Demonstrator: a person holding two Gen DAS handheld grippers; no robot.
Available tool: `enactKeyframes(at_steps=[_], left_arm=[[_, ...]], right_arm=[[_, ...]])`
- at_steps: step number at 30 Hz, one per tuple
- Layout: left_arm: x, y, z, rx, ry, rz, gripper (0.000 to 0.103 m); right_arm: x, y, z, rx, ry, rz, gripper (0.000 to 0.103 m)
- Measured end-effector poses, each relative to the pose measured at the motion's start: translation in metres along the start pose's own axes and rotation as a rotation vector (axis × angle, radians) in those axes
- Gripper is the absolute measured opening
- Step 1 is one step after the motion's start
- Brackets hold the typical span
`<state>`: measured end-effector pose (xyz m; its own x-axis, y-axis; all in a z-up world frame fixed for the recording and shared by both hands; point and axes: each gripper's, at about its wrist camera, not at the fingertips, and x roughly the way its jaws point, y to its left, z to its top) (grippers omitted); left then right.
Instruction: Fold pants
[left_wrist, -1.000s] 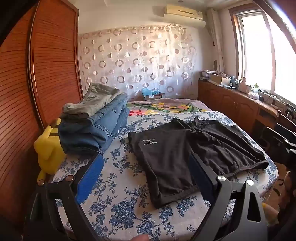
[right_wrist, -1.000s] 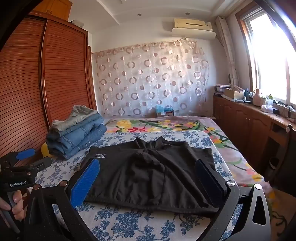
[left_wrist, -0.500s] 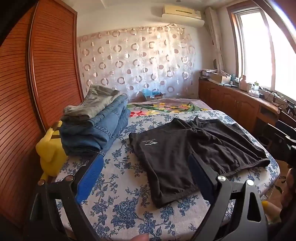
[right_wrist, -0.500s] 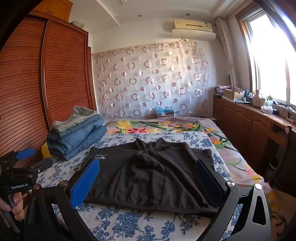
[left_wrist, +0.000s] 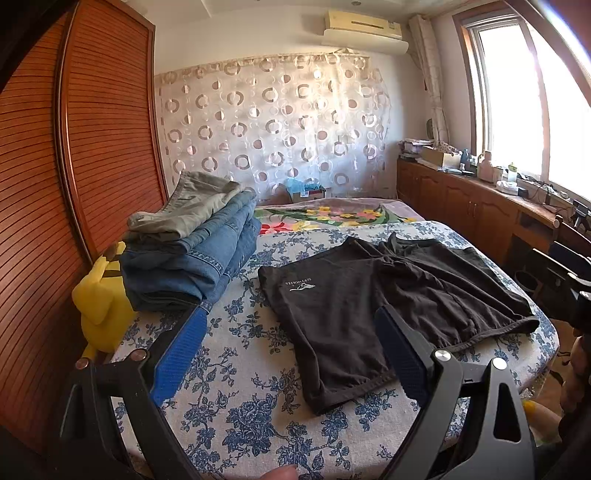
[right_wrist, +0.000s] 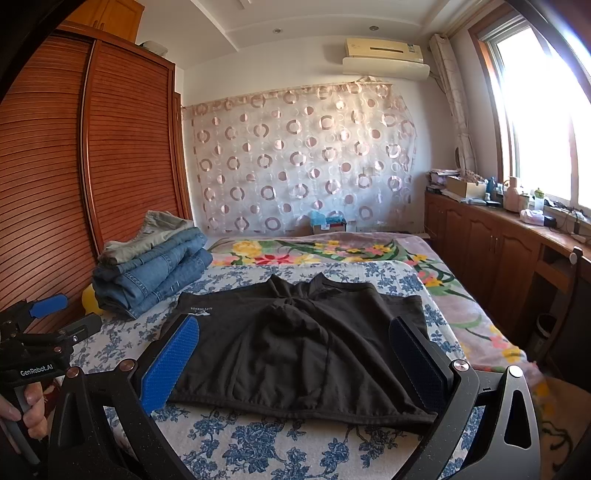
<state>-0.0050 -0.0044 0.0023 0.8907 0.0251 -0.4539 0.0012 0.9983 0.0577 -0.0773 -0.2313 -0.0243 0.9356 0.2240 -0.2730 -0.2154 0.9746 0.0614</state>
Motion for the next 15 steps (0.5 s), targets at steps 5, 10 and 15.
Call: enactKeyframes(at_steps=[5,10,15], left_arm=[[-0.0006,-0.0003,0.0,0.001,0.0,0.0,0.093],[-0.0007,0.0,0.001,-0.002,-0.001,-0.001,0.093],[-0.0018,-0.0002,0.0025,-0.002,-0.003,-0.001,0.093]], right_arm=[[0.0001,0.0002,0.0,0.001,-0.001,0.0,0.103],[0.0001,0.0001,-0.0004,0.001,0.0,0.0,0.103],[-0.0001,0.0003,-0.0004,0.001,0.0,0.0,0.103]])
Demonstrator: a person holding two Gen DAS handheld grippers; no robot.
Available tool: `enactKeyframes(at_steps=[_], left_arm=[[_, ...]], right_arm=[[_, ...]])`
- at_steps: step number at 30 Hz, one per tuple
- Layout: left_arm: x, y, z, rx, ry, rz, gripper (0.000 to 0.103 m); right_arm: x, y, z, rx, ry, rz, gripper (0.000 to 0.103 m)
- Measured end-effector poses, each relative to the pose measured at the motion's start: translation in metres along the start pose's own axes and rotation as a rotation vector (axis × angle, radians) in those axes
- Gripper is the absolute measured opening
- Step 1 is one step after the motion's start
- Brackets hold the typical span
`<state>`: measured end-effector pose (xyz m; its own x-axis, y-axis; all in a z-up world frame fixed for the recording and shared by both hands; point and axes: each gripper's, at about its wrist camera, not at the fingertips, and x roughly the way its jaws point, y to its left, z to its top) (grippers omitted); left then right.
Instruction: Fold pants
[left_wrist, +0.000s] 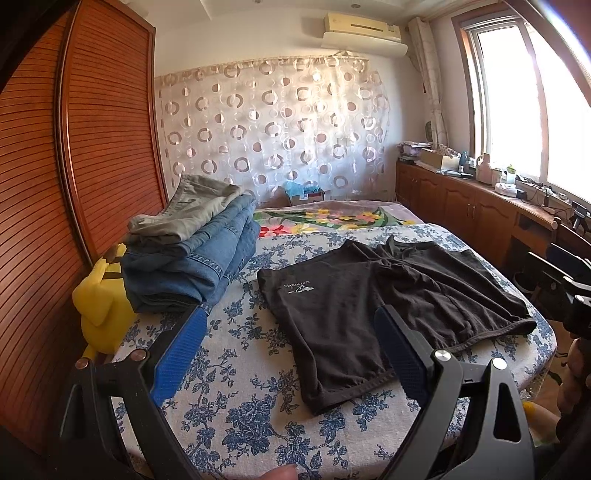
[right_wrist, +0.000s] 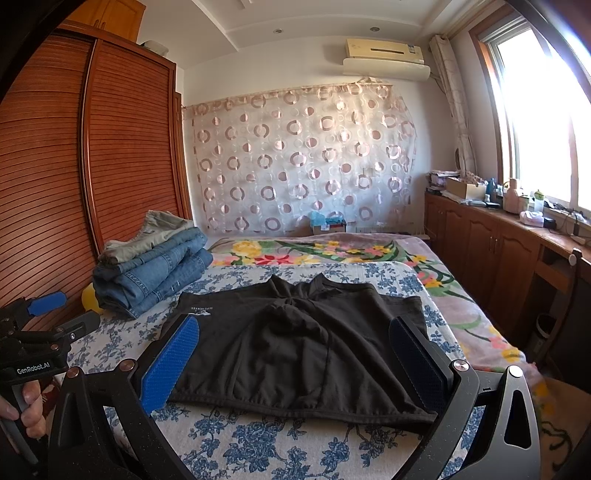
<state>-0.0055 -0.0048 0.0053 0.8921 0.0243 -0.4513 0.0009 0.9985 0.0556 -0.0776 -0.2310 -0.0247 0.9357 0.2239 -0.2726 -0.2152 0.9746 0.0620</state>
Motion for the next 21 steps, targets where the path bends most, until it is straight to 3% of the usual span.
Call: enactKeyframes(at_steps=[21], left_arm=[[-0.0073,-0.0011,0.0055,0.002,-0.005,-0.001,0.093]], right_arm=[[-0.0003,0.0,0.0001,0.0,-0.001,-0.001,0.103]])
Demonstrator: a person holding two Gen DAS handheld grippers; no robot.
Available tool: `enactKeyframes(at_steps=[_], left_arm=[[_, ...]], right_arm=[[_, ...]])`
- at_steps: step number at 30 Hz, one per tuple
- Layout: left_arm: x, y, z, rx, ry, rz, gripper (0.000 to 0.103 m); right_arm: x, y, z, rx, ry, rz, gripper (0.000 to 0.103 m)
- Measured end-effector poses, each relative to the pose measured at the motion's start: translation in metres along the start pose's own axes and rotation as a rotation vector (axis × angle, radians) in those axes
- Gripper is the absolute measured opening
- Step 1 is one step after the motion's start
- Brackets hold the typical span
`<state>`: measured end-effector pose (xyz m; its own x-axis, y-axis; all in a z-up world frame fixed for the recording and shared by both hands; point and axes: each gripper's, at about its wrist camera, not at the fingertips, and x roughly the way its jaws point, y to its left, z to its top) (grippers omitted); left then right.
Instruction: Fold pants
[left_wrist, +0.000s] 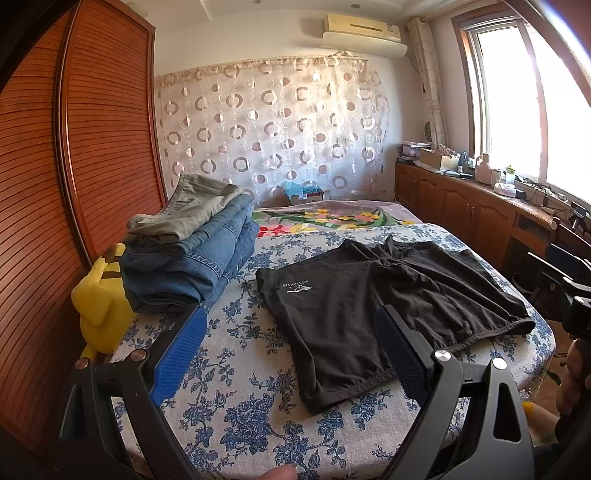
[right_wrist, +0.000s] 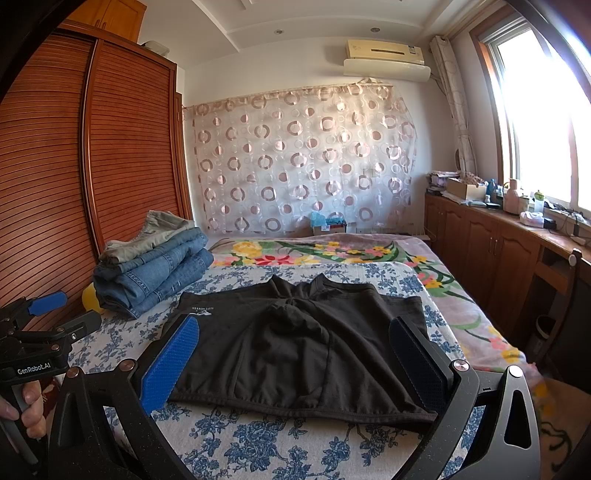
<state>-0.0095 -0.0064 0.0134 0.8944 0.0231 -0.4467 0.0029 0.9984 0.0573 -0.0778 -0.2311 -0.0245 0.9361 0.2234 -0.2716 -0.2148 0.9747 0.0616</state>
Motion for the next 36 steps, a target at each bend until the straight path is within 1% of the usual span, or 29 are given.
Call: enactKeyframes(at_steps=[27,29,32,36], left_arm=[[-0.0002,0.0003,-0.0001,0.0,-0.002,0.001,0.093],[-0.001,0.0007,0.0005,-0.001,-0.001,-0.008,0.093],[-0.0016,0.0012,0.0021,-0.004,0.012,-0.032,0.093],[0.0037,0.0003,0.0007,0.017,0.039,-0.03,0.093]], right_arm=[[-0.0012,0.0011,0.0,-0.002,0.001,0.0,0.103],[-0.0011,0.0009,0.0001,-0.002,0.001,-0.001,0.103],[-0.0018,-0.0006,-0.0016,0.0,0.006,-0.004,0.103],[0.0034,-0.0028,-0.007,0.001,0.016,-0.015,0.103]])
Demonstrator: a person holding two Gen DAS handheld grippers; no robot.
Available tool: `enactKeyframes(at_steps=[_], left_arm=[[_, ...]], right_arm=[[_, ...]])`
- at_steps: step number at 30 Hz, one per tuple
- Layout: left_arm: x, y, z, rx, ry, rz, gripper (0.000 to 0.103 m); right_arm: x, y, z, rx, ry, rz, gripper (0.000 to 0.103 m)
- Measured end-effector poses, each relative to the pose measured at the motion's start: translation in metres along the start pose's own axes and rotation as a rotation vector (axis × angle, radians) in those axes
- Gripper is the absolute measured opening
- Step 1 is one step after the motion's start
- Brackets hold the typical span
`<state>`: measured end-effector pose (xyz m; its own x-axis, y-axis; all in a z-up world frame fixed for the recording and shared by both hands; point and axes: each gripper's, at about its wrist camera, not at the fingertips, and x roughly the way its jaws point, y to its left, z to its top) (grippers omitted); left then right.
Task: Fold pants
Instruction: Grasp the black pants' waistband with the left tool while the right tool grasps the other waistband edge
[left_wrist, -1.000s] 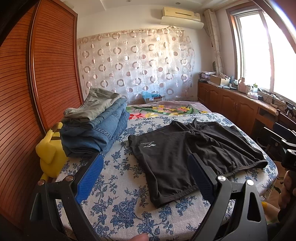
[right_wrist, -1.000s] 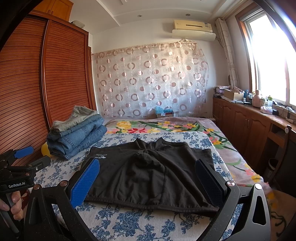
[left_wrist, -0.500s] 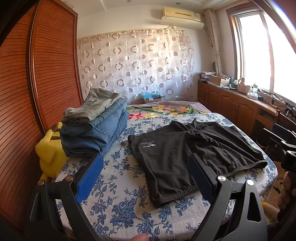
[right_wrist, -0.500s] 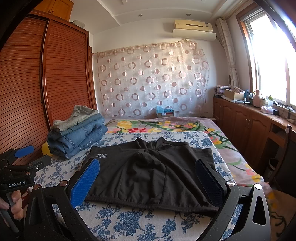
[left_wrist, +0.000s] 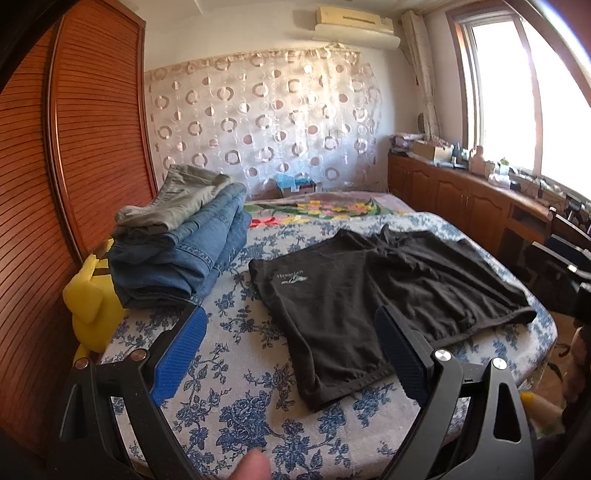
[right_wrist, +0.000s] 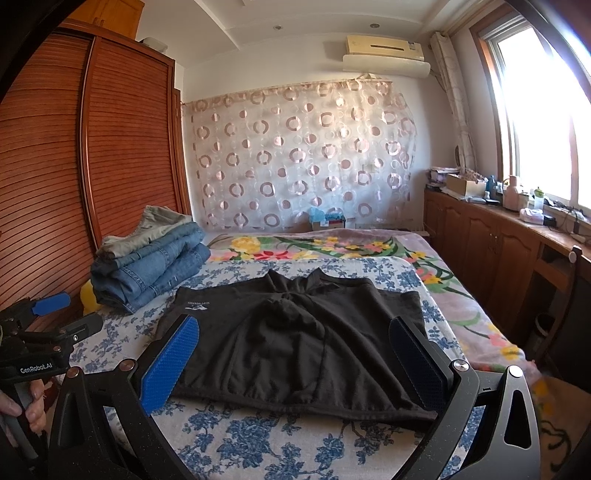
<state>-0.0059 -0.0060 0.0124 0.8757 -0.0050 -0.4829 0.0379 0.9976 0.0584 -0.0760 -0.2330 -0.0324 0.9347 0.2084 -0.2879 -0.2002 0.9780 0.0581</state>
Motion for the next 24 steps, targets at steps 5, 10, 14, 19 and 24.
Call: enactKeyframes(at_steps=[5,10,14,19,24], left_arm=[[0.017,0.005,-0.012,-0.007,0.034,-0.023,0.093],[0.033,0.01,-0.023,-0.013,0.082,-0.058,0.093],[0.045,0.011,-0.033,-0.007,0.118,-0.073,0.093],[0.06,0.009,-0.046,0.015,0.17,-0.097,0.093],[0.073,0.008,-0.058,0.021,0.225,-0.116,0.093]], right_arm=[[0.002,-0.009,-0.001,-0.006,0.01,-0.015,0.103],[0.005,-0.02,-0.004,0.009,0.015,-0.023,0.103],[0.01,-0.024,-0.01,0.003,0.031,-0.038,0.103],[0.014,-0.034,-0.014,0.007,0.076,-0.035,0.102],[0.016,-0.049,-0.016,-0.004,0.134,-0.079,0.095]])
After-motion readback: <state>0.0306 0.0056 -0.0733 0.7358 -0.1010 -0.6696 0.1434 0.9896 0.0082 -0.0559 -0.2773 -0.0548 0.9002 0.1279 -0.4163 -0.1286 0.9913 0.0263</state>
